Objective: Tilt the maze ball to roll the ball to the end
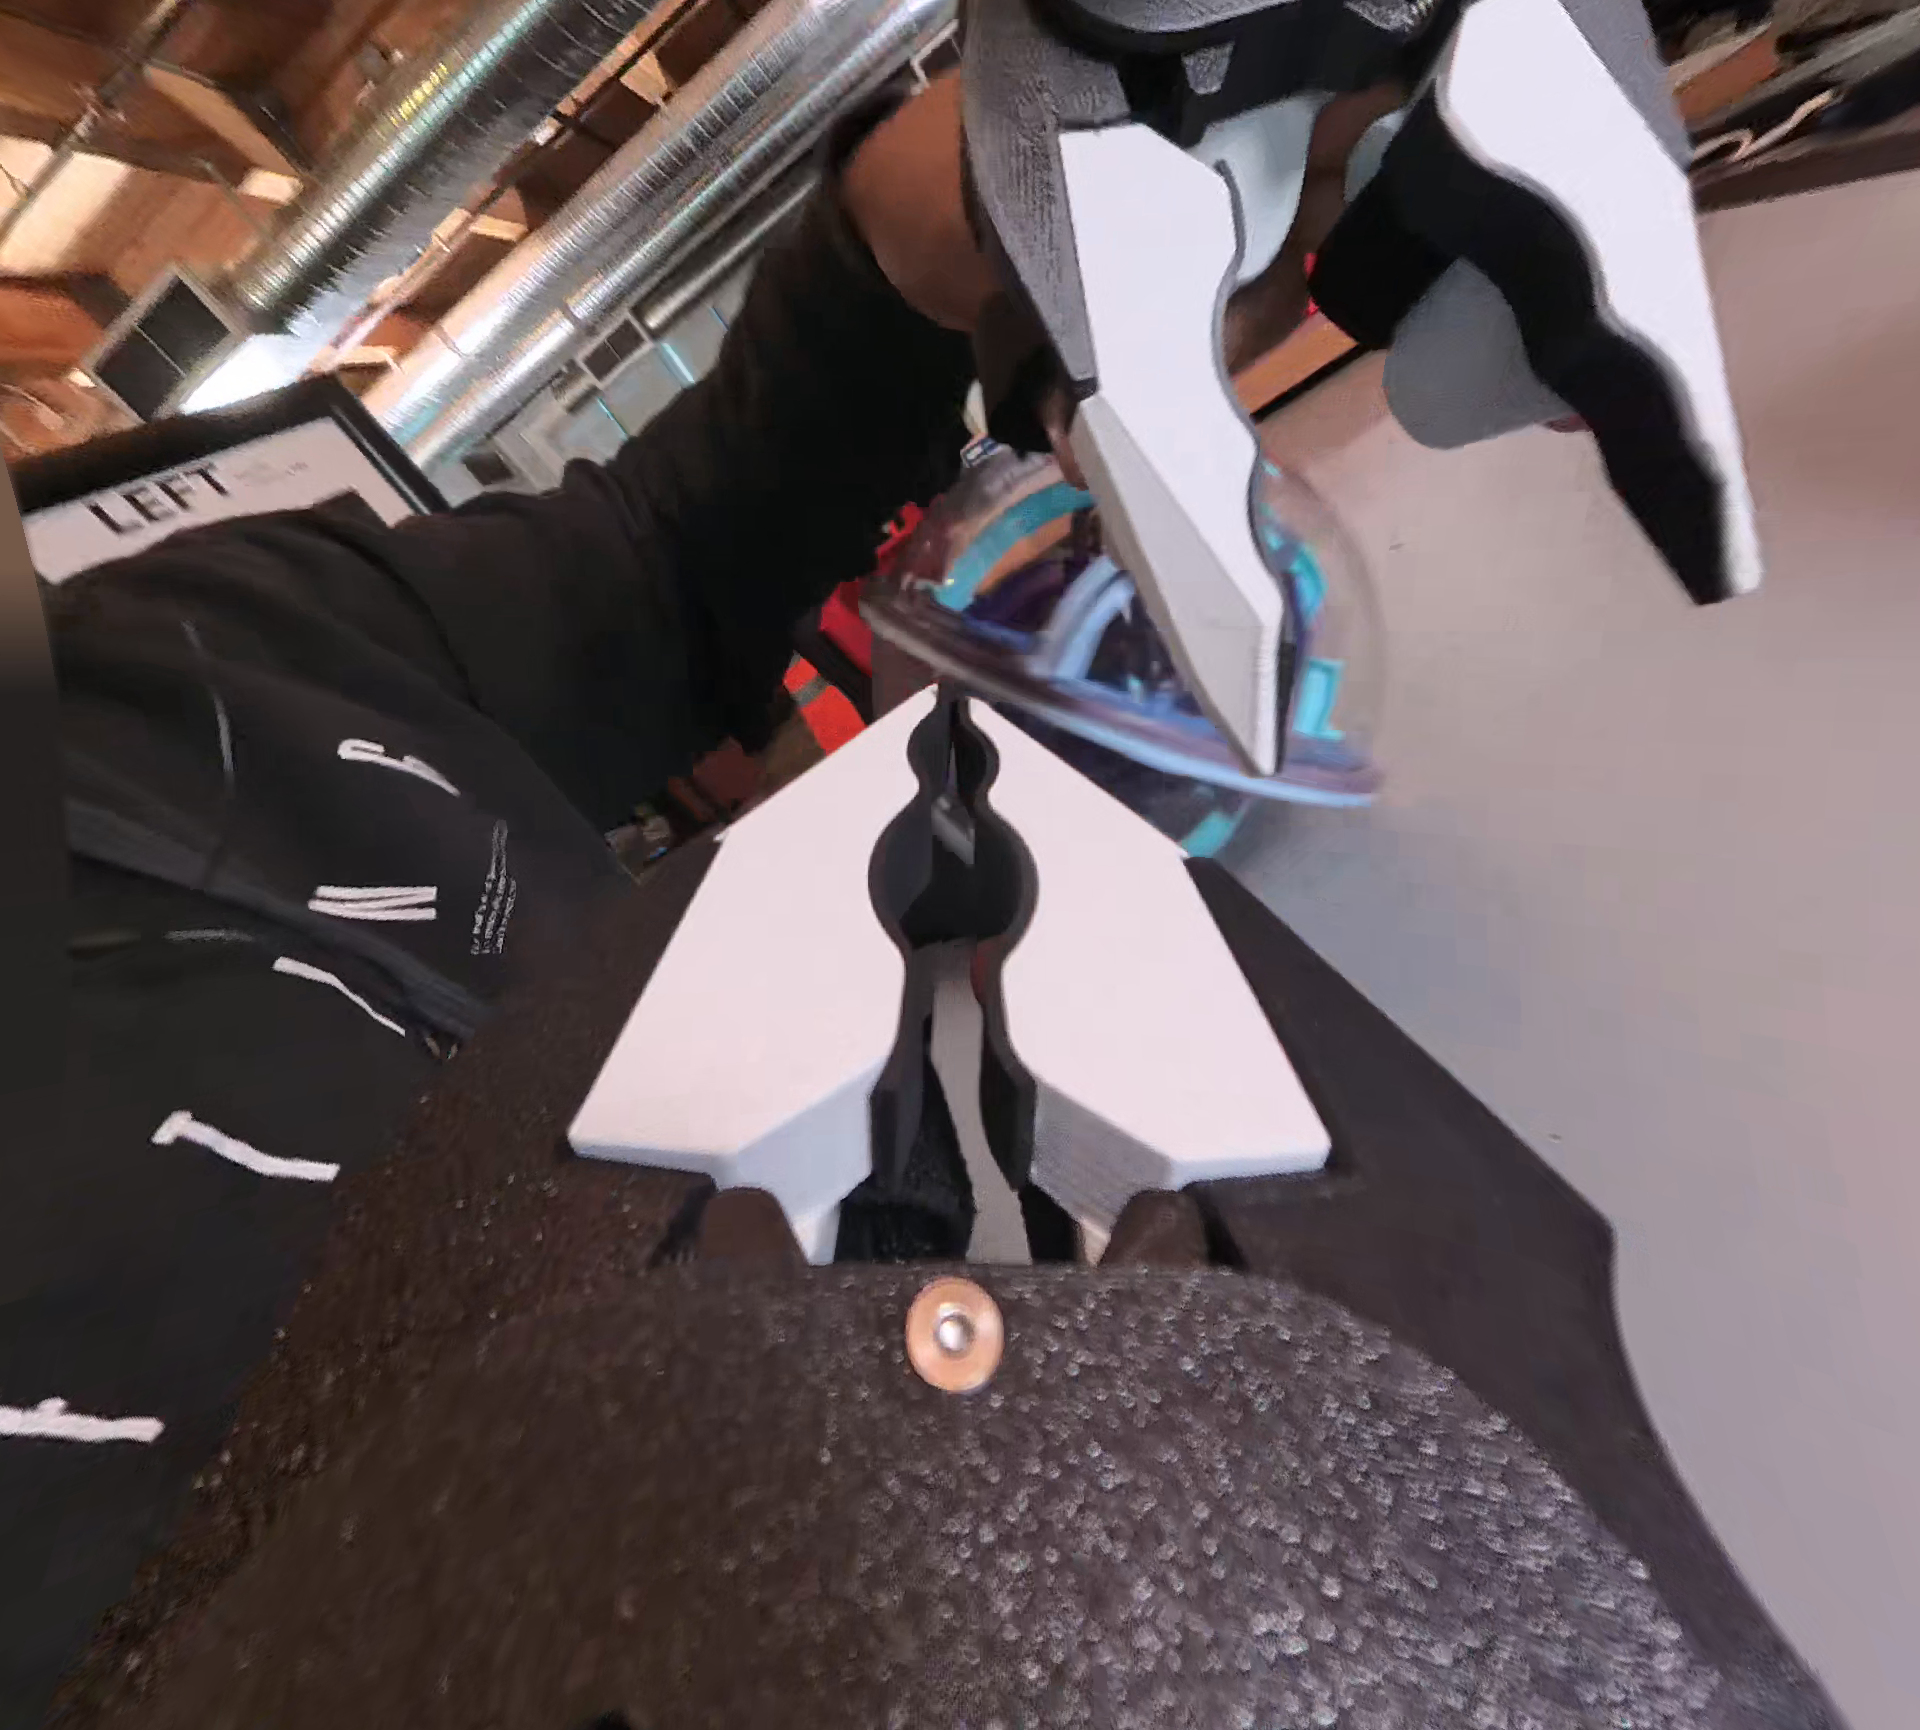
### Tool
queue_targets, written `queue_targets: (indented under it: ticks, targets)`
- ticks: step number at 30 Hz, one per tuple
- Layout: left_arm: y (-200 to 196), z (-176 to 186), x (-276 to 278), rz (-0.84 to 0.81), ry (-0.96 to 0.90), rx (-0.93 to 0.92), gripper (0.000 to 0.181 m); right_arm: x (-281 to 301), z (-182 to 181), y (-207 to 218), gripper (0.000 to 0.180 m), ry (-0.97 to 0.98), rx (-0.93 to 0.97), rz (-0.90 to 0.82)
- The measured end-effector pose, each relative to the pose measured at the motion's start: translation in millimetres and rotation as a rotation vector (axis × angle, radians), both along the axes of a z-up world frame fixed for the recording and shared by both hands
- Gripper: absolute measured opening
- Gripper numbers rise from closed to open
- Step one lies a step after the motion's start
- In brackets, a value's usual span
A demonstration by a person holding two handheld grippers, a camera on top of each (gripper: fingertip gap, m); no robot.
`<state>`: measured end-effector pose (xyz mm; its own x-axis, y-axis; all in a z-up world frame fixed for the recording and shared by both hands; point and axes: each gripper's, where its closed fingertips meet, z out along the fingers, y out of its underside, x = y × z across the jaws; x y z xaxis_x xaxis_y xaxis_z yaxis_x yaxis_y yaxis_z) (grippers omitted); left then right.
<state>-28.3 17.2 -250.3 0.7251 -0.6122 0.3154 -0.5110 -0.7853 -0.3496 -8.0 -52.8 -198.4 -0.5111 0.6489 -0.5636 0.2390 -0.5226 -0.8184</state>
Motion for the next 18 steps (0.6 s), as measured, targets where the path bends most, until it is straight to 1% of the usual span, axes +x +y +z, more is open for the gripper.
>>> queue_targets:
  ticks: [1,3,5,6,8,12,14,18]
  targets:
    - [8.9,2.0,-1.1,0.007,-0.013,0.088,0.077,1.4,-0.2,0.7,0.0,0.015,0.027,-0.004]
    - [22.7,12.6,1.1,0.029,-0.108,0.237,0.079,2.7,-3.6,0.4,0.0,0.026,0.058,0.005]
    - [30.1,28.4,11.3,0.092,-0.299,0.31,0.076,2.3,-11.9,-1.4,0.0,0.02,0.101,0.016]
    - [29.7,29.7,15.3,0.105,-0.34,0.323,0.076,1.8,-14.4,-1.6,0.0,0.024,0.125,0.013]
    - [29.9,30.1,22.3,0.105,-0.333,0.411,0.078,-0.9,-21.0,-2.1,0.0,0.011,0.197,0.003]
    - [24.4,53.7,34.2,0.114,-0.434,0.558,0.079,-2.8,-26.2,-11.5,0.002,0.016,0.329,0.023]
    - [17.4,50.3,32.6,0.101,-0.445,0.55,0.083,-3.1,-26.3,-12.6,0.003,0.012,0.34,0.025]
    - [-1.5,37.4,29.2,0.063,-0.468,0.529,0.084,-0.9,-27.0,-9.2,0.011,-0.01,0.336,0.032]
